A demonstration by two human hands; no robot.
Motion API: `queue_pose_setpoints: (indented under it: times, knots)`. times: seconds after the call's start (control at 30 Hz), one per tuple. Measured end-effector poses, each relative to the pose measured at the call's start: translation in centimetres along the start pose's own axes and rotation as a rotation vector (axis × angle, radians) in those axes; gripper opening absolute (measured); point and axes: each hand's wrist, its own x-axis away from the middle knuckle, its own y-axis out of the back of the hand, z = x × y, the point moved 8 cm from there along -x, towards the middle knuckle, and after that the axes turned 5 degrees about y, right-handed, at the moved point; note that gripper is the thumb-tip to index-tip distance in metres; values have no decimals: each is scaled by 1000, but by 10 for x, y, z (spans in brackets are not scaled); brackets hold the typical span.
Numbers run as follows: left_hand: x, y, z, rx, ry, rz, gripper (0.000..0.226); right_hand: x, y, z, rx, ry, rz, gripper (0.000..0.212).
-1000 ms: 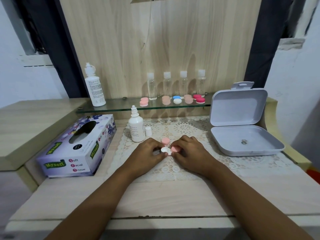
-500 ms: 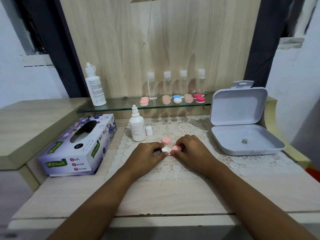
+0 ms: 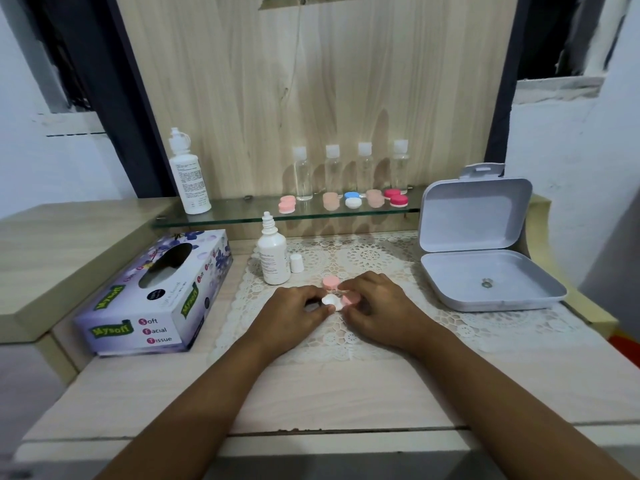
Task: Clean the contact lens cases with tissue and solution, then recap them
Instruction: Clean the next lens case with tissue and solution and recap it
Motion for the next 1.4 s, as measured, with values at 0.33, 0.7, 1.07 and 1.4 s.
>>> queue_pose_setpoints:
  times: [0.33, 0.7, 1.07, 1.4]
  knots:
    - [0, 0, 0, 1, 22, 13, 28, -1, 4, -6, -88, -10, -83, 30]
    - [0, 0, 0, -15, 22, 2, 28, -12, 20, -25, -117, -172, -172, 14]
    - [0, 0, 1, -9, 22, 3, 29, -19, 13, -28, 58, -108, -144, 21]
    - [1, 1, 0, 16, 7, -2, 27, -4, 17, -8, 24, -67, -13, 46]
